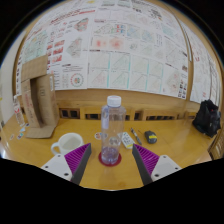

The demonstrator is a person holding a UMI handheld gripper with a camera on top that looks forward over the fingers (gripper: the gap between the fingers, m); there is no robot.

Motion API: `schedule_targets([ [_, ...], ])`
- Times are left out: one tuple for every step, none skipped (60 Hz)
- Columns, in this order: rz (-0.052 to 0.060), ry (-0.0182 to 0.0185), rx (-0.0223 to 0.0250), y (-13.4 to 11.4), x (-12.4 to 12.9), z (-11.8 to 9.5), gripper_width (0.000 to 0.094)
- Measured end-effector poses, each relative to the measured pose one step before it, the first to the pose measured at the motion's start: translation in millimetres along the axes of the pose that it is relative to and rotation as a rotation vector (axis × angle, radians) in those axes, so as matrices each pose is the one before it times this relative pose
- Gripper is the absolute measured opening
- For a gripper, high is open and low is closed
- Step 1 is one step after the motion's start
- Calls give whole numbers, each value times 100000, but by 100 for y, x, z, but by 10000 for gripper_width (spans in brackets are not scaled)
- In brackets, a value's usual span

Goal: Pour water

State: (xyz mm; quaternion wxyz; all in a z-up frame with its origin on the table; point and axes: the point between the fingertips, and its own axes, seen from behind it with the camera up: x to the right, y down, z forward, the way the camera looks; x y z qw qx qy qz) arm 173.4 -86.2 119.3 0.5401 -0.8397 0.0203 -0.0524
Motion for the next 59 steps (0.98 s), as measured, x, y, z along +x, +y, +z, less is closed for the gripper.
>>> schedule_targets([
  [243, 108, -626, 197, -173, -872, 847],
  [218, 13, -626, 241, -196, -945, 850],
  [204, -33, -496, 239, -216, -960, 848],
  [251, 13, -473, 252, -232, -987, 848],
  [148, 14, -490, 235, -78, -964, 851],
  [219, 260, -516, 277, -178, -1032, 850],
  [161, 269, -523, 281, -201, -1046, 848],
  [81, 245, -499, 284, -173, -1071, 851],
  [143, 353, -564, 333, -150, -1098, 850],
  [116, 449, -645, 415, -68, -1116, 850],
  [112, 416, -614, 364, -127, -1092, 852],
  [27, 292, -501, 353, -140, -1104, 850],
  [-24, 204, -341, 309, -141, -1101, 850],
  [21, 301, -256, 307, -122, -1135, 852],
  [93, 430, -253, 285, -119, -1106, 851],
  [6, 382, -217, 182, -30, -1001, 850],
  [-61, 448, -170, 270, -127, -1101, 850],
  [-178, 430, -148, 274, -92, -1088, 850],
  [-164, 500, -126, 360, -46, -1157, 850],
  [-7, 499, -73, 259, -65, -1045, 851],
  [55, 466, -48, 250, -64, -1016, 848],
  [99, 460, -3, 228, -41, -996, 849],
  [197, 392, -15, 221, -45, -973, 851],
  [192, 238, 97, 150, 66, -767, 849],
  [146, 83, 138, 199, -113, -937, 848],
  [88, -9, 141, 176, -126, -901, 849],
  [121, 31, 44, 164, -118, -881, 848],
  [190, 106, -12, 204, -66, -874, 850],
  [213, 214, 58, 192, -83, -820, 852],
  [117, 126, 217, 145, -78, -782, 849],
  [16, 82, 243, 127, -62, -753, 848],
  [-30, 117, 200, 134, -85, -744, 850],
  [-91, 171, 156, 152, -37, -679, 850],
  [-248, 63, 300, 55, 51, -356, 848],
  [-314, 150, 283, 139, -42, -660, 850],
  [-377, 205, 250, 121, -83, -754, 850],
  [-625, 252, 185, -42, -86, -621, 849],
  [-619, 100, 328, 90, -57, -566, 850],
  [-606, -16, 312, 62, -102, -505, 850],
  [-530, -130, 259, 56, -117, -464, 848],
  [-257, -202, 36, 71, -160, -482, 850],
  [-74, -221, -1, 103, -154, -417, 851],
  [-26, -143, 12, 87, -147, -397, 851],
  [-120, 3, -25, 71, -119, -384, 852],
  [-65, -288, 15, 133, 102, -35, 850],
  [-235, 278, -71, 67, -176, -469, 852],
  [-100, 106, -250, 78, -78, -458, 851],
  [-13, -69, -177, 39, -122, -328, 851],
  [61, -227, -209, 57, -160, -327, 851],
  [175, -462, -25, 44, -210, -235, 852],
  [245, -533, 294, 46, -242, -156, 852],
  [462, -673, 483, -42, -226, -215, 852],
  [622, -599, 356, -82, -250, -222, 853],
  [880, -794, 448, -219, -255, 73, 853],
  [607, -337, -43, -55, -75, -388, 848],
  [495, -62, -63, -42, -63, -243, 853],
  [380, 62, 46, 35, -22, -146, 851],
  [267, 203, 31, -1, 17, -151, 851],
  [181, 229, 32, -30, 28, -135, 854],
])
